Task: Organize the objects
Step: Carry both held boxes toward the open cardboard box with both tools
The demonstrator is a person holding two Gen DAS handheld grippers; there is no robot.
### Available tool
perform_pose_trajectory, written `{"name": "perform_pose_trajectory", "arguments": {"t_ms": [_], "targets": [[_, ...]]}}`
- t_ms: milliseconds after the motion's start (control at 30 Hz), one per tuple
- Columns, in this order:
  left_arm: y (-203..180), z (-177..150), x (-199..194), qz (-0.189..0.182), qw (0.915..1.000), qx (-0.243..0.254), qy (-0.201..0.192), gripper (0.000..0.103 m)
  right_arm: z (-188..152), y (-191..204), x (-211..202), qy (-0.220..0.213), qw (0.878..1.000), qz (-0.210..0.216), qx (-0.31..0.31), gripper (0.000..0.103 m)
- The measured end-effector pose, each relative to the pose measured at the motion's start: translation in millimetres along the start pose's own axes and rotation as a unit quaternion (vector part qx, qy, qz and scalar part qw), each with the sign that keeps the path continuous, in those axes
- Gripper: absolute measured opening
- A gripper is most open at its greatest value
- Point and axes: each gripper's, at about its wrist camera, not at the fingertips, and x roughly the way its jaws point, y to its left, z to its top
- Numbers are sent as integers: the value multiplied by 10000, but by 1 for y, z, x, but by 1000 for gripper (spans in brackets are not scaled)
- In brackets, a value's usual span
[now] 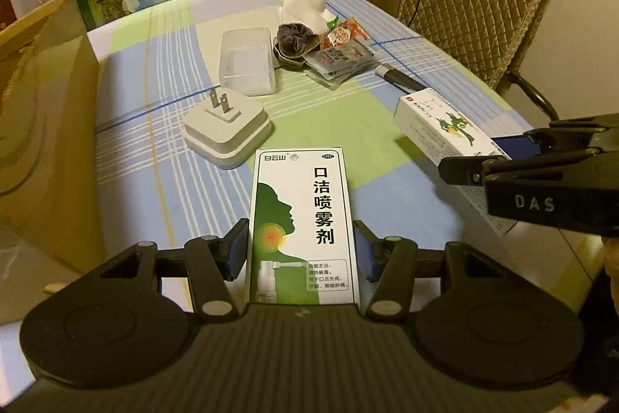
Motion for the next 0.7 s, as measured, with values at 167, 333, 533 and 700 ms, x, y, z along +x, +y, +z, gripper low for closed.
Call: {"name": "perform_pose_trajectory", "arguments": {"t_ms": [167,333,533,700], "targets": [[5,-1,-38,69,9997,-103,-190,50,11,20,-35,-179,9994,304,65,35],[27,6,-87,309,9981,-213,-488,50,39,56,-63,-525,9964,659,-105,35],[79,16,-141,773,9932,-389,-777,50,83,115,-84,-823,9887,1186,-398,35],[138,19,-166,1134,9884,-611,-806,50,113,174,-73,-814,9820,1586,-616,35]]}}
